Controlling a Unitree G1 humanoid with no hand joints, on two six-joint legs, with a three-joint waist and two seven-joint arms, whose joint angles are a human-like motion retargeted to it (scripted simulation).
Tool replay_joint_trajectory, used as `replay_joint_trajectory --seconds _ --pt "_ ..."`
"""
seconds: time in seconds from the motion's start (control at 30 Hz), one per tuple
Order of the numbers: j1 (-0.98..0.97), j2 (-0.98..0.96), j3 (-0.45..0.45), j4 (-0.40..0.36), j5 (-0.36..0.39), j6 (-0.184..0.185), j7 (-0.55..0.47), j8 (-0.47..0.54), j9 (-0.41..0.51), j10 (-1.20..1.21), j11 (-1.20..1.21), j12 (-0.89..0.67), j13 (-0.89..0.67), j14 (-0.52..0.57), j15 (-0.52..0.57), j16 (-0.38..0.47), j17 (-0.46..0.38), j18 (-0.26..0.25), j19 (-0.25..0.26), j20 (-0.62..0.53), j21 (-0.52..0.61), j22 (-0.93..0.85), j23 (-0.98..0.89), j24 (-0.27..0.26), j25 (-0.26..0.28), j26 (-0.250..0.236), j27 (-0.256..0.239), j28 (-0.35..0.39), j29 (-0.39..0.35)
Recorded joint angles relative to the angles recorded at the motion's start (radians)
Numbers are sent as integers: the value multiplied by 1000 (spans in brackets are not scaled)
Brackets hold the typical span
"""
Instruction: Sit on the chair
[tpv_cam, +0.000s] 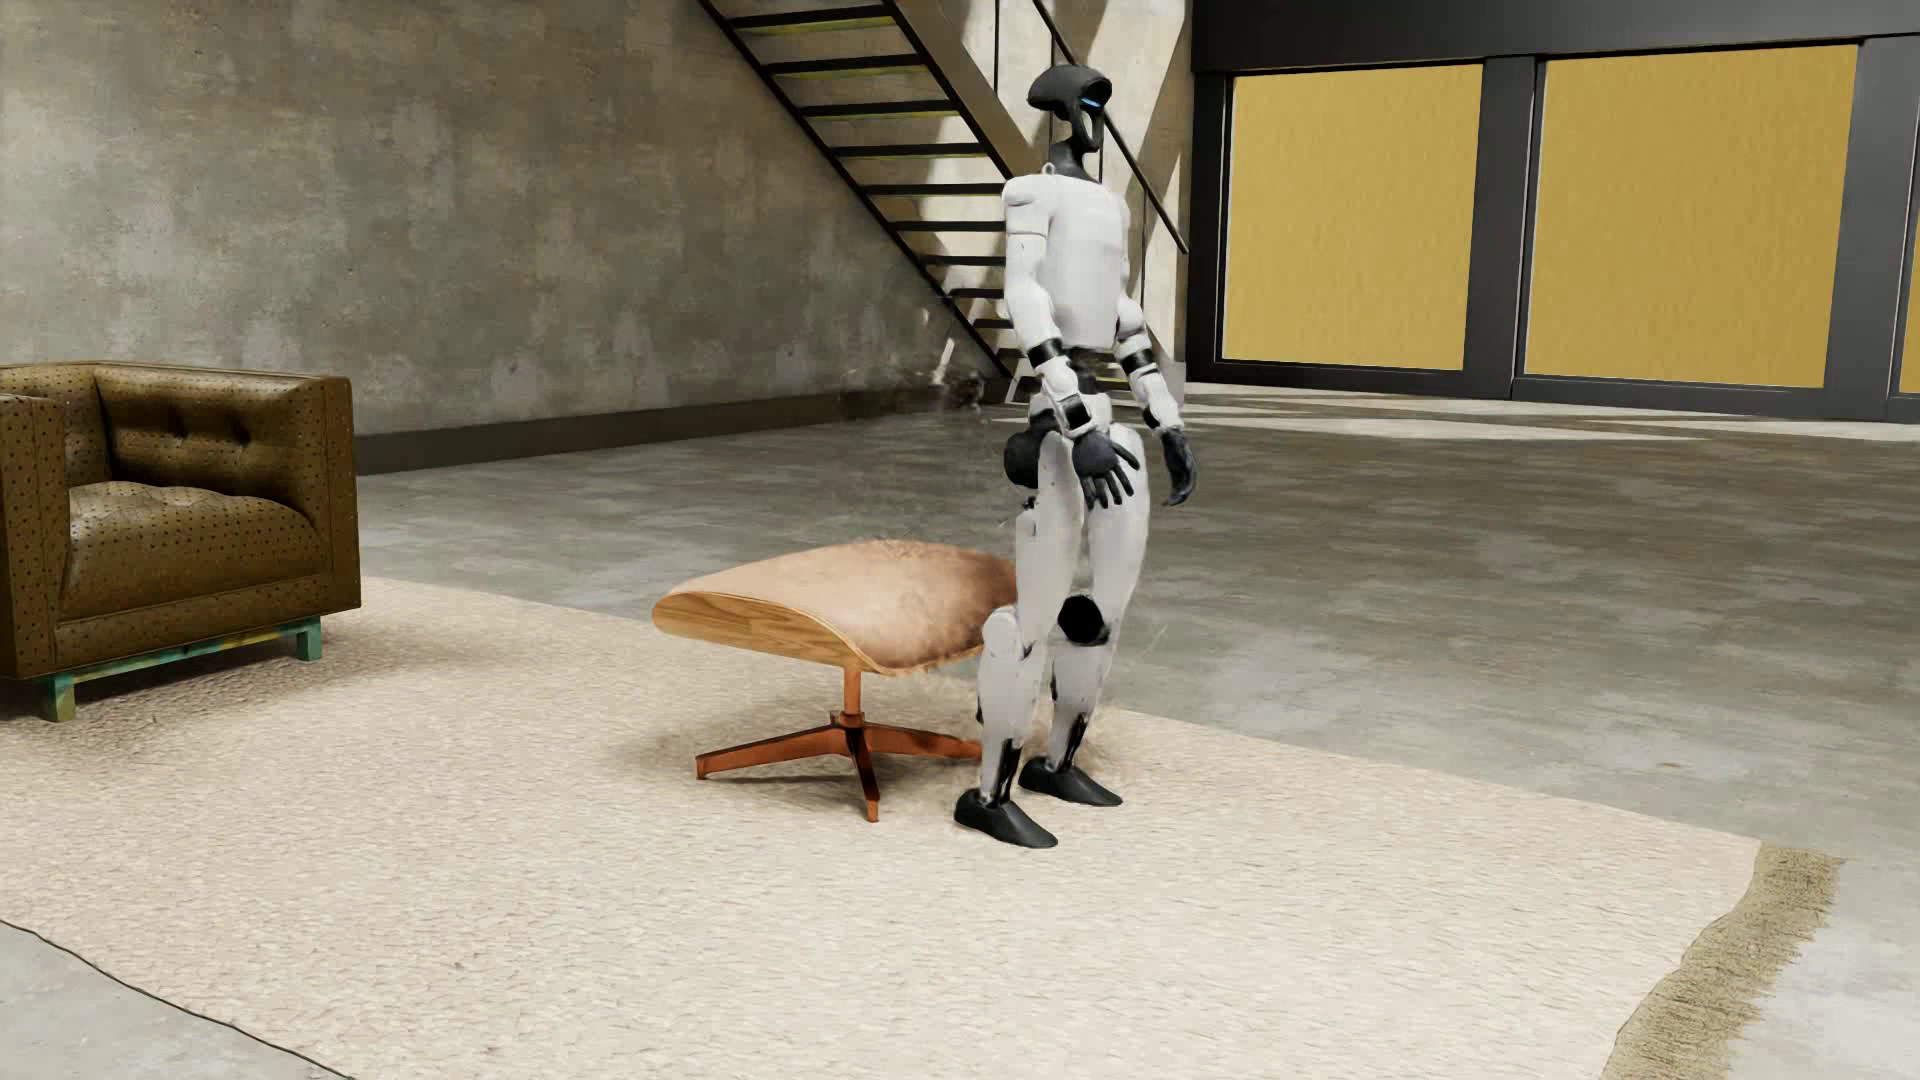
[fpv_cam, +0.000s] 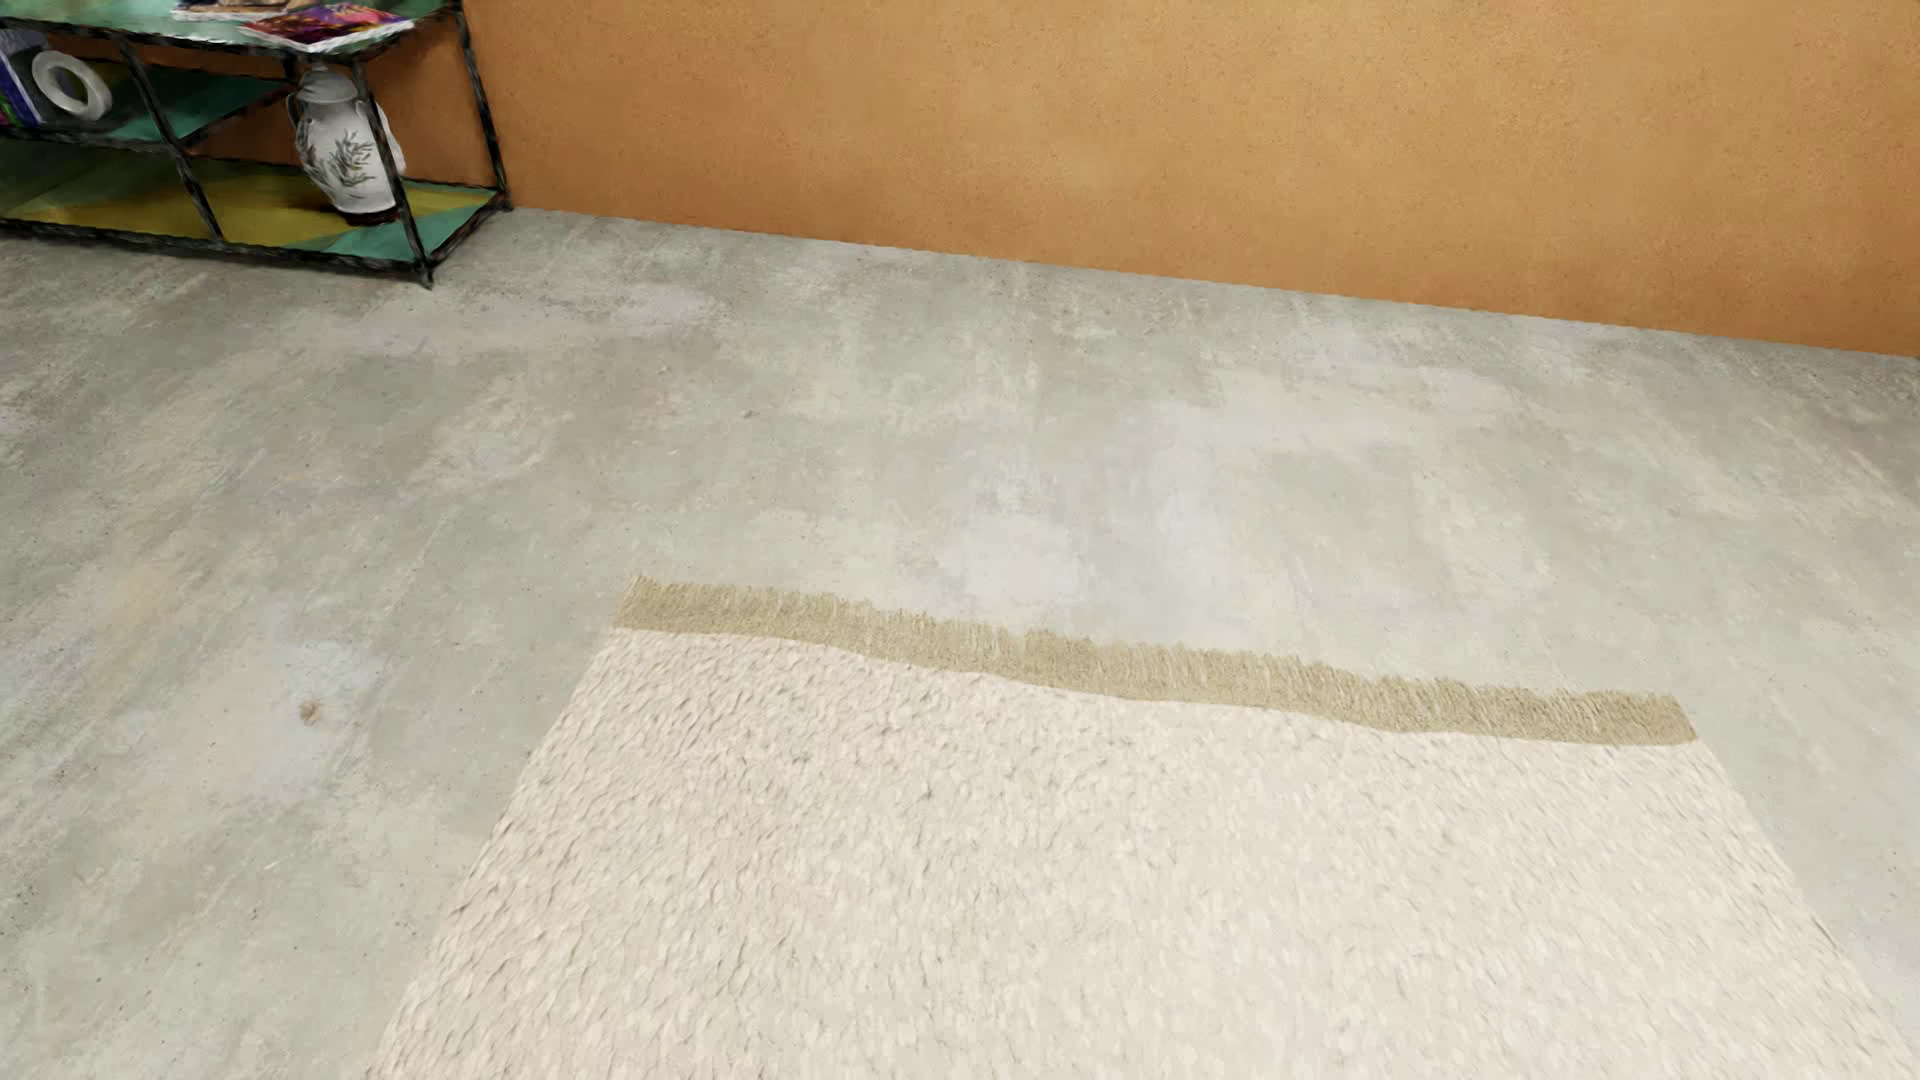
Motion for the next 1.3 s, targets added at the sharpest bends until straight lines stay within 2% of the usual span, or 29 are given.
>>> replay_joint_trajectory --seconds 0.03,0.07,0.1,0.13,0.17,0.23,0.3,0.37,0.57,0.7,0.77,0.87,0.93,1.03,1.1,1.17,1.2,1.23,1.3 --pt "-2 -1 3 -1 1 -2 -1 -2 4 1 1 -17 -8 3 -1 30 0 3 -3 -13 8 -9 -16 -25 -26 22 -8 7 -10" --pt "-1 4 4 2 0 -2 3 -6 4 4 0 -21 -19 2 -3 70 -28 -2 -2 -27 13 -37 -21 -14 -11 33 4 -9 -20" --pt "-3 0 3 5 -2 0 5 -8 1 3 1 -26 -33 2 -1 112 -61 -7 4 -38 15 -60 -24 22 -7 9 -6 -38 11" --pt "-4 -2 3 4 -1 1 9 -11 0 3 3 -30 -45 2 -2 149 -95 -5 4 -38 21 -76 -35 58 -39 -12 -24 -54 49" --pt "4 3 3 3 0 3 12 -13 2 1 3 -32 -52 1 -2 176 -123 -2 3 -30 33 -70 -36 74 -59 -19 -32 -63 56" --pt "9 7 2 3 1 2 13 -12 0 1 2 -37 -63 -1 -2 198 -149 -4 0 -13 19 -2 26 49 -65 -1 -49 -14 -8" --pt "16 15 2 6 2 0 21 -14 -3 0 -2 -38 -68 -4 -3 196 -145 -8 1 11 -14 76 131 5 -18 26 -36 60 -119" --pt "21 11 3 6 4 0 25 -13 -8 0 6 -30 -65 -7 -4 190 -138 -6 -1 25 -36 112 196 -3 30 37 -18 97 -187" --pt "20 15 2 5 2 -2 22 -12 -12 0 -3 9 -10 -8 -1 142 -119 -5 3 15 -19 36 106 38 -24 7 -46 46 -106" --pt "17 6 1 2 0 -3 19 -11 11 -1 9 -9 -13 0 3 73 -69 -1 1 -28 -2 16 77 30 -11 17 -30 22 -80" --pt "15 -12 0 -3 -1 -1 16 -5 32 -2 35 -22 -27 8 2 60 -58 8 -2 -46 15 -15 59 28 16 18 -10 -6 -55" --pt "-20 -43 -3 -5 -4 -2 12 -5 89 54 84 -80 -73 3 4 81 -60 14 -6 -92 57 -58 -5 25 13 26 12 -65 -17" --pt "-67 -102 -7 -8 -8 0 2 2 124 112 160 -126 -116 -3 -8 103 -67 22 -10 -139 103 -96 -39 49 -4 11 17 -117 -6" --pt "-163 -240 -9 -4 -29 0 -17 16 212 216 328 -213 -211 -14 -35 129 -93 16 7 -212 187 -161 -106 81 -30 -3 6 -144 -1" --pt "-262 -341 -10 5 -47 2 -28 17 284 305 418 -289 -283 -21 -47 148 -120 -2 22 -275 228 -214 -154 93 -26 -13 0 -152 -13" --pt "-347 -425 -9 17 -58 5 -35 20 367 380 483 -370 -351 -51 -50 164 -142 -9 38 -373 276 -259 -194 115 -21 -20 -4 -117 -71" --pt "-393 -478 -10 28 -53 15 -63 34 420 430 527 -434 -387 -109 -62 179 -150 -8 40 -363 299 -262 -198 111 -31 -102 -85 -164 -66" --pt "-435 -524 -8 38 -58 17 -68 37 460 471 563 -477 -420 -132 -64 184 -164 -6 50 -405 326 -274 -218 126 -34 -114 -95 -153 -77" --pt "-531 -634 -12 68 -78 21 -68 44 536 562 660 -571 -498 -157 -79 190 -198 -40 81 -500 387 -285 -266 155 -53 -129 -117 -132 -77"
